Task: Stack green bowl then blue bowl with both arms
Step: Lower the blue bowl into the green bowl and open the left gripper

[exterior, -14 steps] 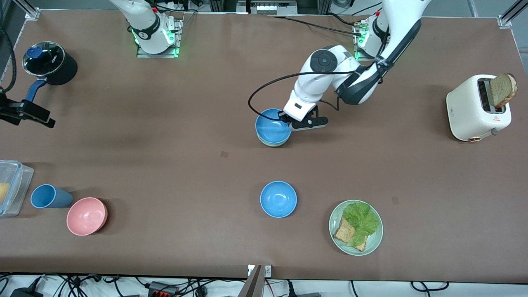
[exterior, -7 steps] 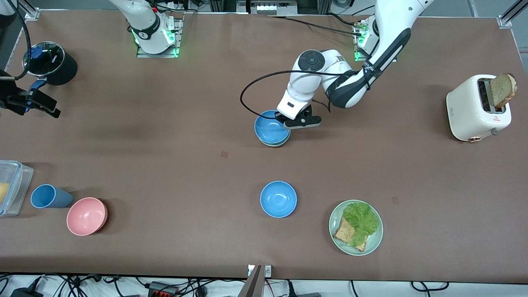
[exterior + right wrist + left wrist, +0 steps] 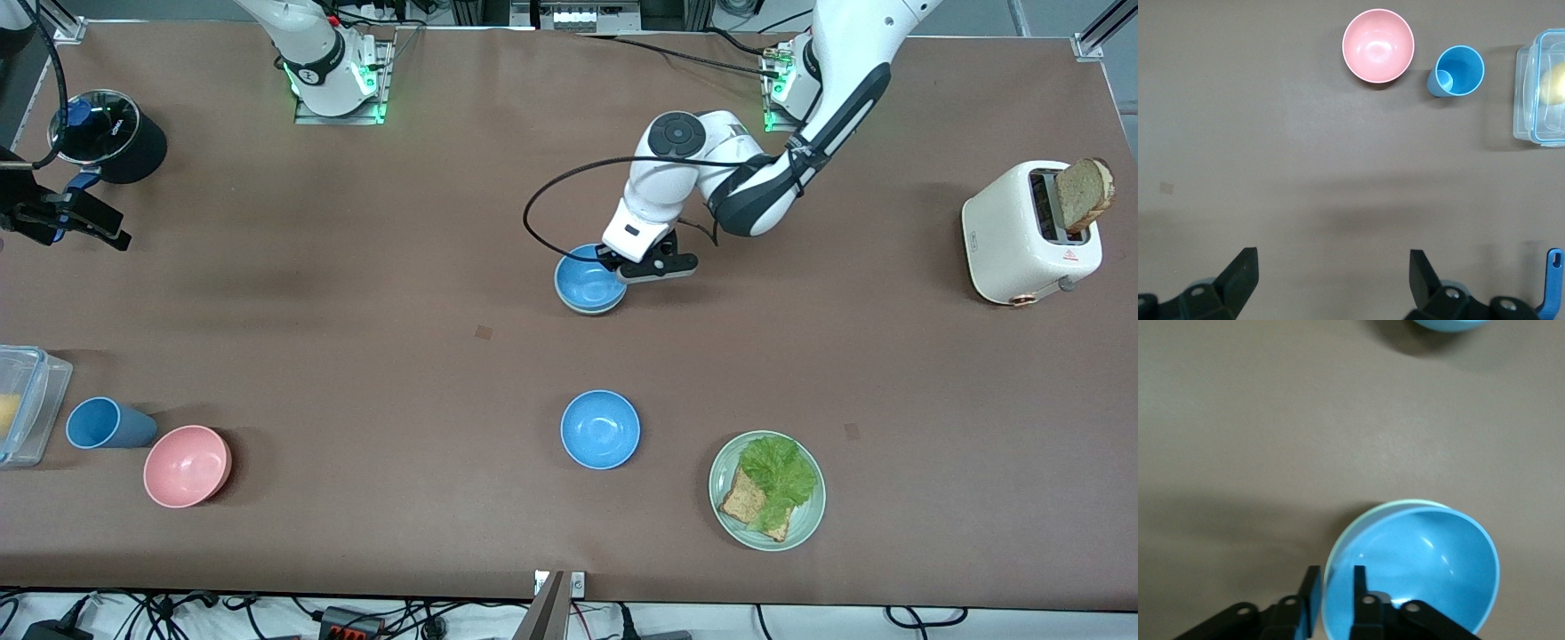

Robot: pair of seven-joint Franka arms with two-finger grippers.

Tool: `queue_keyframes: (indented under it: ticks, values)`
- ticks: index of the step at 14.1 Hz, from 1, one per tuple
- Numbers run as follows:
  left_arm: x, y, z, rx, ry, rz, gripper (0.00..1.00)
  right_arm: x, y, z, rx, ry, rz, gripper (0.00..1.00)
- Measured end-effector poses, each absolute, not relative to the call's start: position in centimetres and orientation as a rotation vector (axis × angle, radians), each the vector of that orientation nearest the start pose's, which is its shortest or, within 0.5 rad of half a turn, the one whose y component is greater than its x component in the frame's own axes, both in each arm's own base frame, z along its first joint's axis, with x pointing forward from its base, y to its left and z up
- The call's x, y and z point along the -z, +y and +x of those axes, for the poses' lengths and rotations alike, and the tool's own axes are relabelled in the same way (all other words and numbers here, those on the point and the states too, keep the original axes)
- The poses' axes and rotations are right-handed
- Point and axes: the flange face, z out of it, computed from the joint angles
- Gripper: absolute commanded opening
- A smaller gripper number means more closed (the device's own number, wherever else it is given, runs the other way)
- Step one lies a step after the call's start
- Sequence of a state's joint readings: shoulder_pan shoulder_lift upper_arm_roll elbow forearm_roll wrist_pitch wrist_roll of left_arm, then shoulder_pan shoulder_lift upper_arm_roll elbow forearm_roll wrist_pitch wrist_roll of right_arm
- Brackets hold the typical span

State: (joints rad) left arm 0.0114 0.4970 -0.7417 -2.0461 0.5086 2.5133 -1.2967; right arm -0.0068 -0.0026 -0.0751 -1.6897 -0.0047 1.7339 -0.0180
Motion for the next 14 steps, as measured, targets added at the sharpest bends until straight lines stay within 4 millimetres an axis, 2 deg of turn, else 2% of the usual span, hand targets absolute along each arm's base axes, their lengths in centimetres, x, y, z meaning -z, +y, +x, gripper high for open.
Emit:
queue_keyframes:
  ticks: [2,5,6,9,10,12,14]
  values:
    - [-26.5,-38.8,46.4,0.126,-0.451,-3.234,0.54,-58.3,-4.7,56.3,0.066,0.100,-3.146,1.00]
    - [-26.7,-37.6,47.4,0.131,-0.496,-3.228,0.54,-58.2,-4.7,56.2,0.047,0.100,-3.146,1.00]
    - [-26.9,-37.1,47.8,0.134,-0.513,-3.228,0.57,-58.2,-4.7,56.2,0.045,0.100,-3.146,1.00]
    - [-28.6,-35.6,49.1,0.137,-0.574,-3.253,0.84,-58.1,-4.6,56.1,0.026,0.099,-3.145,1.00]
    - [-29.5,-34.9,49.6,0.139,-0.589,-3.262,1.00,-58.1,-4.6,56.0,0.020,0.099,-3.145,1.00]
    - [-30.5,-33.3,50.6,0.141,-0.568,-3.272,1.00,-58.1,-4.6,56.0,0.018,0.099,-3.145,1.00]
    - [-30.7,-32.6,51.0,0.144,-0.540,-3.274,1.00,-58.1,-4.6,56.0,0.018,0.099,-3.145,1.00]
